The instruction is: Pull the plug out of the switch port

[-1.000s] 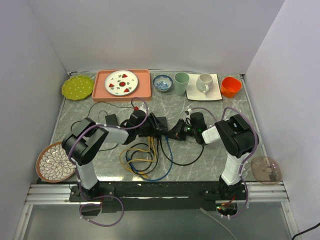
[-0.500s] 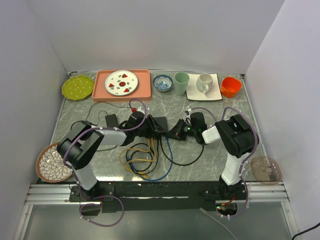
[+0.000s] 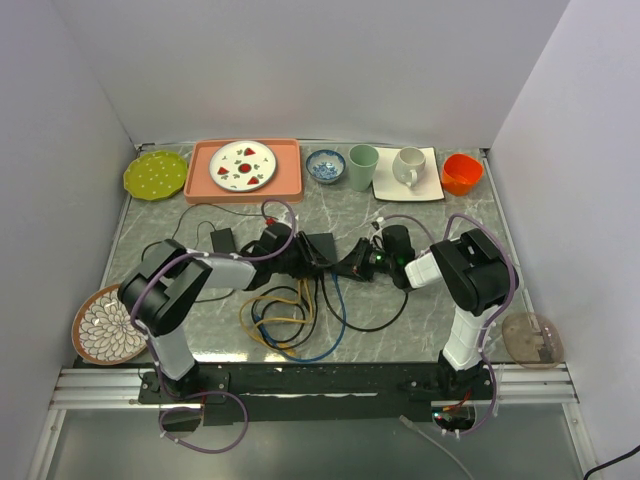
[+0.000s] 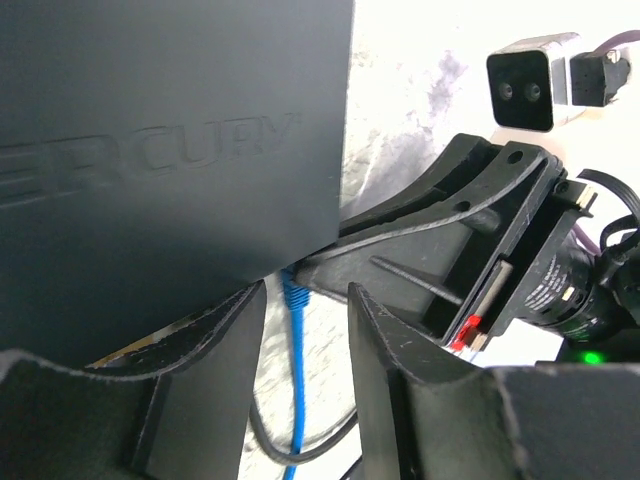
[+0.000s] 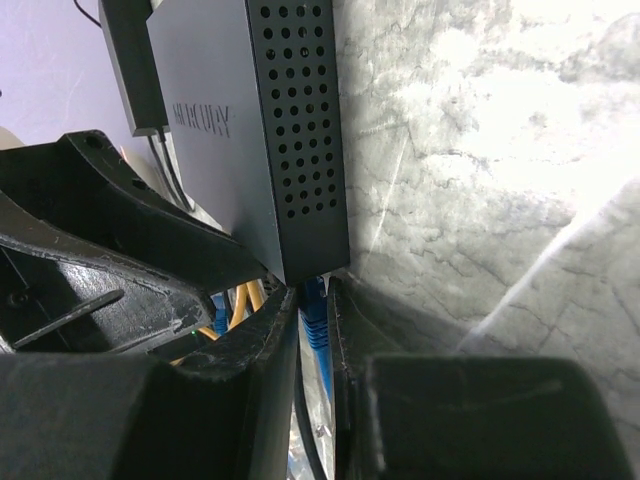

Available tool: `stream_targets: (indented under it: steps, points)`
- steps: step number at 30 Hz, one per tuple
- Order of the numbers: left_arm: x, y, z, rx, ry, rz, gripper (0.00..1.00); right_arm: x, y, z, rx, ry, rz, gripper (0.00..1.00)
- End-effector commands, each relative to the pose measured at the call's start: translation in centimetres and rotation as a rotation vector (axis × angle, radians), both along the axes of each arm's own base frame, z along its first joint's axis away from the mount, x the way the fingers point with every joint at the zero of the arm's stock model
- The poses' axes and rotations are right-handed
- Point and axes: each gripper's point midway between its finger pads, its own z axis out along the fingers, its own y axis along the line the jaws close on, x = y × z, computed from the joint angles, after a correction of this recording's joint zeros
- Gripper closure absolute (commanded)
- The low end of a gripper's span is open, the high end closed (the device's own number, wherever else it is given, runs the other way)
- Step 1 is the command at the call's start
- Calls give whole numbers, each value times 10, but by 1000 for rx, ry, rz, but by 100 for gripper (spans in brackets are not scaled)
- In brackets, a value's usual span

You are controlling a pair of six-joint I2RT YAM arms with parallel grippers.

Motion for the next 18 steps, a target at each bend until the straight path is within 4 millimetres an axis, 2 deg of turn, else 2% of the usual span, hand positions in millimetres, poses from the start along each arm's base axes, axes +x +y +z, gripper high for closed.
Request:
stream_targets:
  steps: [1, 11, 18]
  points:
    - [10, 2, -17, 54, 24, 42, 54, -37, -24, -50, -139, 142, -3, 100]
    - [17, 4, -20, 70, 38, 79, 55, -61, -22, -61, -133, 176, 64, 100]
    - [21, 6, -21, 80, 43, 104, 55, -73, -23, -60, -137, 168, 94, 100]
